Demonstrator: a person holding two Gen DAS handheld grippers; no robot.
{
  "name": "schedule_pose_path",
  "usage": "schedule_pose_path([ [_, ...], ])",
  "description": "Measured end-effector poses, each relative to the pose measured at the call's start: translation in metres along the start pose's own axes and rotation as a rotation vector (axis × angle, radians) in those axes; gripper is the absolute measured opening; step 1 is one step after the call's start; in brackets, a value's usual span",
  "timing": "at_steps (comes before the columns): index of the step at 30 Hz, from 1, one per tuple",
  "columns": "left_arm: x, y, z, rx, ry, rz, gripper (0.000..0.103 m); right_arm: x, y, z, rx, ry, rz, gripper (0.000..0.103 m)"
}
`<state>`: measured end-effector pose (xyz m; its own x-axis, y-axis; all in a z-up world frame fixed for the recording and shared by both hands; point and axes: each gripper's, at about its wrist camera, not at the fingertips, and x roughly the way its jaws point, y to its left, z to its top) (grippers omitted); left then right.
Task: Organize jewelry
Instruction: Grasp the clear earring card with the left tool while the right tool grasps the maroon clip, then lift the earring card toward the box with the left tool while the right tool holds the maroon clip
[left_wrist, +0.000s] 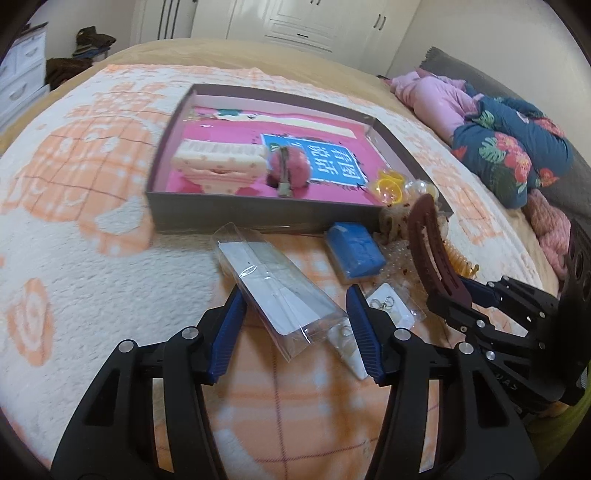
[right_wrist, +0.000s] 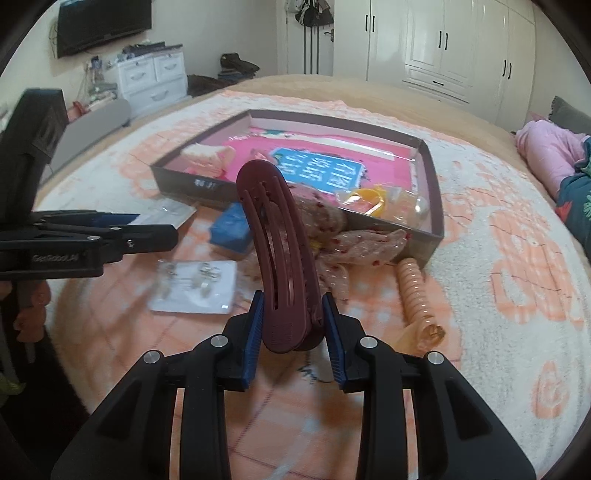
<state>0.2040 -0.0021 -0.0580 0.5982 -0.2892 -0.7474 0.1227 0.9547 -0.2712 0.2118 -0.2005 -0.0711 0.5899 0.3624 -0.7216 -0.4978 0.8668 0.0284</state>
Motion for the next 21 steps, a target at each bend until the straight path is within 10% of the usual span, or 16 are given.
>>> schedule_pose_path([
  [21, -0.027, -0.002, 0.016, 0.022, -0.111, 0.043, 0.041, -0.02, 0.005, 0.016, 0.039, -0.088, 0.059, 0.03],
])
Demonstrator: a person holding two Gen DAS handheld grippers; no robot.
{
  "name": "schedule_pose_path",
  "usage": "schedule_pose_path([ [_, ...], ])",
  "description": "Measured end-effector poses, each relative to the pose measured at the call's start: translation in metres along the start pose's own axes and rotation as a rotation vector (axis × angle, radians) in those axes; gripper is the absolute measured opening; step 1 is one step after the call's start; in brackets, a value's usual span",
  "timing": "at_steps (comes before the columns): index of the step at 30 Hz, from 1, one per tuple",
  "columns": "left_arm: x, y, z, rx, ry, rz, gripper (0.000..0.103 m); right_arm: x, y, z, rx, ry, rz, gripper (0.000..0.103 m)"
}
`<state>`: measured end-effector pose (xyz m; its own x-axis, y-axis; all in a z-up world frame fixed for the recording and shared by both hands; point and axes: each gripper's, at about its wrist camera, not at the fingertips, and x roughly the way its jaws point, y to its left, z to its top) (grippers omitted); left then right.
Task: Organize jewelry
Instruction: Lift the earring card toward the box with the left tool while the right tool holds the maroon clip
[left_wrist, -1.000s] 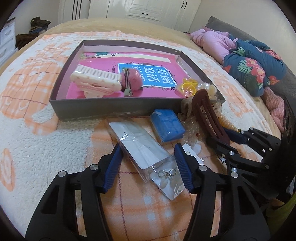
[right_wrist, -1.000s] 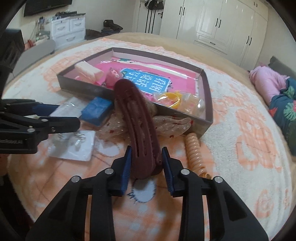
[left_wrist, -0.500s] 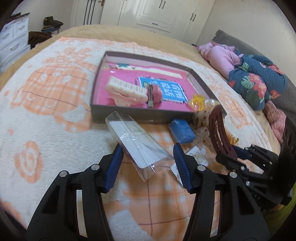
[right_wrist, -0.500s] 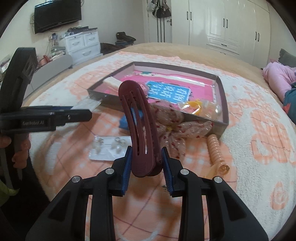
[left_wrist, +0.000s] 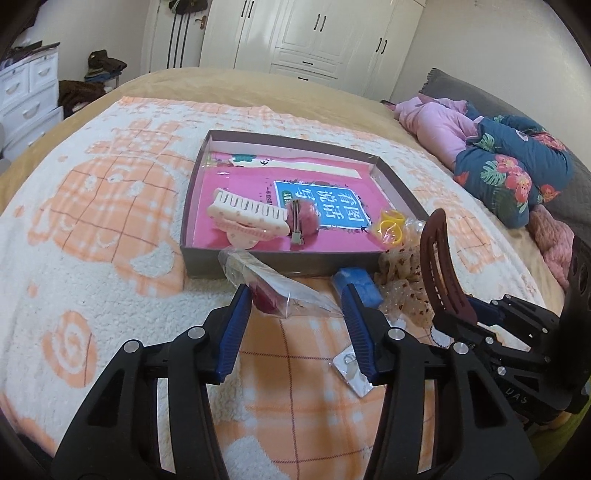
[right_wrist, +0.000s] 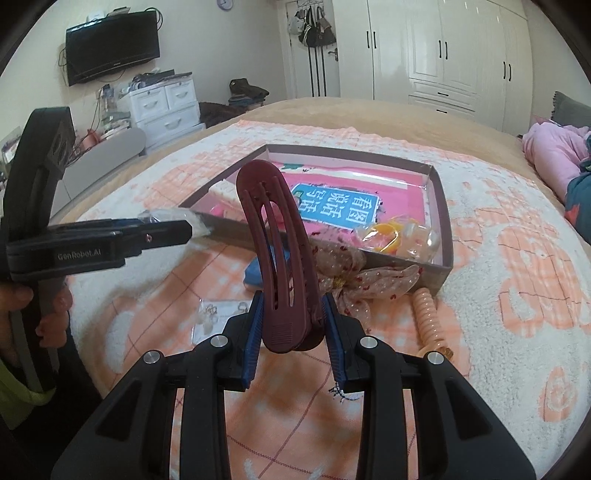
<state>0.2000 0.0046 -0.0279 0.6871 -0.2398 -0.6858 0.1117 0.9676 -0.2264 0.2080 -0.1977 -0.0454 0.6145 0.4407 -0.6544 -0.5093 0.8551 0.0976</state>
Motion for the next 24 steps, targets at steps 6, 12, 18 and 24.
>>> schedule_pose_path([
  [6, -0.003, -0.004, 0.004, 0.002, -0.02, 0.001, 0.04, 0.0, -0.004, 0.001, 0.012, -0.004, -0.002, 0.03],
  [12, -0.011, -0.01, 0.019, 0.004, -0.059, -0.018, 0.038, -0.004, -0.011, 0.005, 0.035, -0.022, -0.007, 0.03],
  [18, 0.003, -0.019, 0.045, 0.011, -0.08, -0.022, 0.037, -0.008, -0.027, 0.013, 0.071, -0.048, -0.032, 0.03],
  [24, 0.031, -0.029, 0.061, 0.043, -0.059, -0.01, 0.035, -0.009, -0.042, 0.022, 0.091, -0.058, -0.059, 0.03],
])
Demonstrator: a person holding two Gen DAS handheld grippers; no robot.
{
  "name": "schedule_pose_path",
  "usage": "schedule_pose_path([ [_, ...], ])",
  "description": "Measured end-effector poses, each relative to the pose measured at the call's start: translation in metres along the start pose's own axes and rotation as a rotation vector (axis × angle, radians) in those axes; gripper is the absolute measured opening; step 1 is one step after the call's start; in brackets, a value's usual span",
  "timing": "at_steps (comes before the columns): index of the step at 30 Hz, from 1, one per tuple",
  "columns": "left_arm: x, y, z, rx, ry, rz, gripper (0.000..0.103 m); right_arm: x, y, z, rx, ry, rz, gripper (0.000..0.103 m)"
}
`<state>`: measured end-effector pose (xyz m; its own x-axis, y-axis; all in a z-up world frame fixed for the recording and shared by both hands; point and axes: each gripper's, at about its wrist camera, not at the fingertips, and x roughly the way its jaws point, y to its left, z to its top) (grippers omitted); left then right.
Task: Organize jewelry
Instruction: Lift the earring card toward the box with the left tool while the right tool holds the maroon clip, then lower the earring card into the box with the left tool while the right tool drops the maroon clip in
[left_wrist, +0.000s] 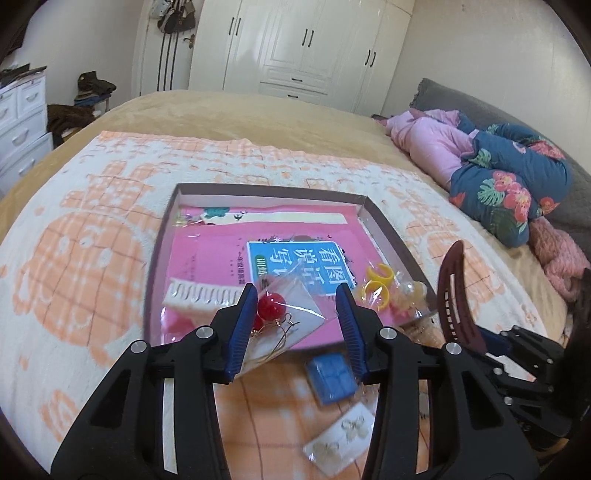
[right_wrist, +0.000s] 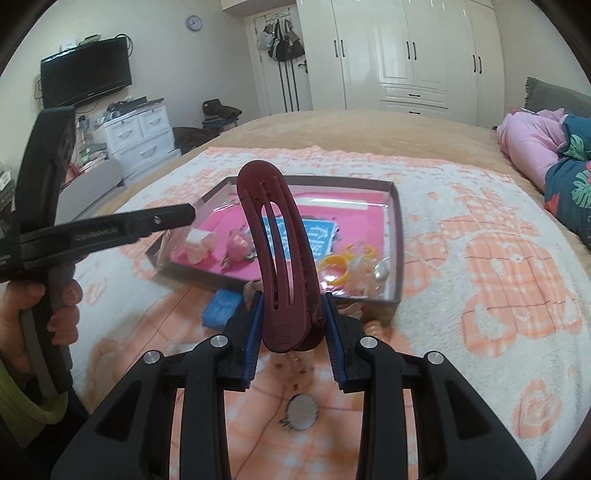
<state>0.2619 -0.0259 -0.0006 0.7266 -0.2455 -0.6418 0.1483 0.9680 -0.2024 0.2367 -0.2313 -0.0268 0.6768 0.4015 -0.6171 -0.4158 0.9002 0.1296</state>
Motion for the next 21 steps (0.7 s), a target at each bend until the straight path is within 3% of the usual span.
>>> schedule_pose_path([
  [5, 0.023, -0.001, 0.002, 0.01, 0.032, 0.009, 0.033, 0.008, -0.01, 0.012, -0.003, 0.003, -0.027, 0.03],
  [7, 0.031, 0.0, 0.002, 0.008, 0.049, 0.005, 0.009, 0.012, -0.013, 0.018, -0.003, 0.004, -0.037, 0.03],
  [8, 0.036, 0.002, 0.001, 0.001, 0.06, 0.004, 0.007, 0.015, -0.015, 0.02, -0.001, 0.006, -0.037, 0.03],
  [21, 0.07, 0.026, -0.012, -0.021, 0.119, 0.045, 0.007, 0.075, -0.025, 0.045, 0.02, 0.114, -0.015, 0.03],
])
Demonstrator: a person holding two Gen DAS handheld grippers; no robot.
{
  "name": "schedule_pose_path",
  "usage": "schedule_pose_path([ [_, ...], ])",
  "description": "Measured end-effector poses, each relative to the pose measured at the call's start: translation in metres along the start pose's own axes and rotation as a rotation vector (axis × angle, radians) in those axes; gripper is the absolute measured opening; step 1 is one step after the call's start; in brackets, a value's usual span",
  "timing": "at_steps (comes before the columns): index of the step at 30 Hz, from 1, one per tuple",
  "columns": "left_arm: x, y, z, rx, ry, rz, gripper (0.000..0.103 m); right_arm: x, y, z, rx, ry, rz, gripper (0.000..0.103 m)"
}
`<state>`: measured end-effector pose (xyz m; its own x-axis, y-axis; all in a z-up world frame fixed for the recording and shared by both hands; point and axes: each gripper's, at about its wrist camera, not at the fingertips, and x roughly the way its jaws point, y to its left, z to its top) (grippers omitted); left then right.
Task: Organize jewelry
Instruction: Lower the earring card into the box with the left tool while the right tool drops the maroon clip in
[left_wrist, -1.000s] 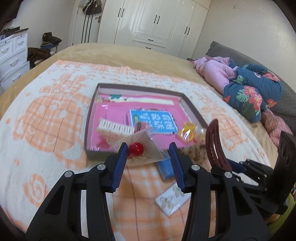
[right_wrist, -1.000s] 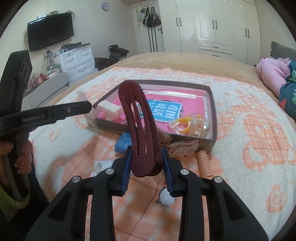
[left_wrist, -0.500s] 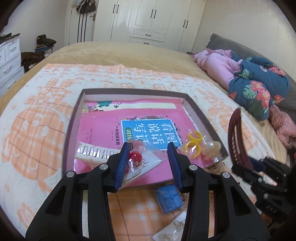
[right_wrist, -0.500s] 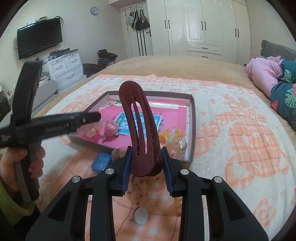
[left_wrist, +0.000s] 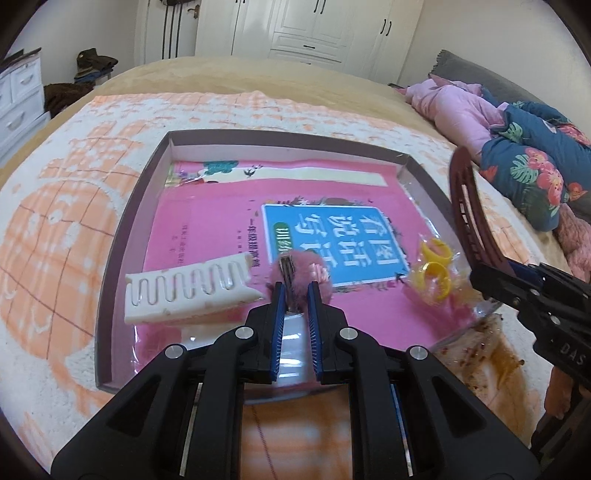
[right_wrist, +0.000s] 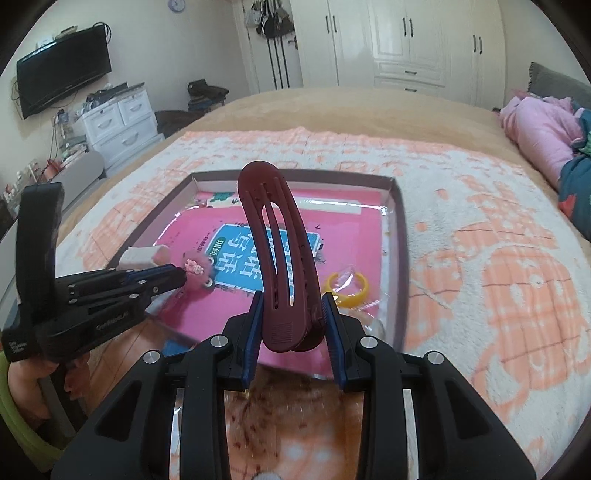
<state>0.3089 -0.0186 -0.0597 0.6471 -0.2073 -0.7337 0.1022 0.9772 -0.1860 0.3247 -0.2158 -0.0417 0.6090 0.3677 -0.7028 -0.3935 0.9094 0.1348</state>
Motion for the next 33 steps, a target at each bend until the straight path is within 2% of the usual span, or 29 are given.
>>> schedule_pose_path([
  [11, 0.014, 0.016, 0.014, -0.004, 0.001, 0.013, 0.007, 0.05, 0.009, 0.016, -0.032, 0.118, -0.009, 0.03],
  [19, 0.012, 0.03, 0.023, -0.048, -0.009, -0.016, 0.007, 0.056, 0.011, 0.017, -0.041, 0.108, -0.013, 0.031],
  [25, 0.003, 0.033, 0.029, -0.069, -0.031, -0.038, 0.008, 0.045, 0.009, 0.018, -0.029, 0.065, -0.007, 0.046],
  [27, -0.002, 0.034, 0.03, -0.077, -0.039, -0.044, 0.016, 0.04, 0.008, 0.017, -0.028, 0.051, -0.013, 0.052],
  [33, -0.016, 0.034, 0.029, -0.085, -0.059, -0.039, 0.025, 0.025, 0.001, 0.016, 0.005, 0.017, -0.009, 0.061],
])
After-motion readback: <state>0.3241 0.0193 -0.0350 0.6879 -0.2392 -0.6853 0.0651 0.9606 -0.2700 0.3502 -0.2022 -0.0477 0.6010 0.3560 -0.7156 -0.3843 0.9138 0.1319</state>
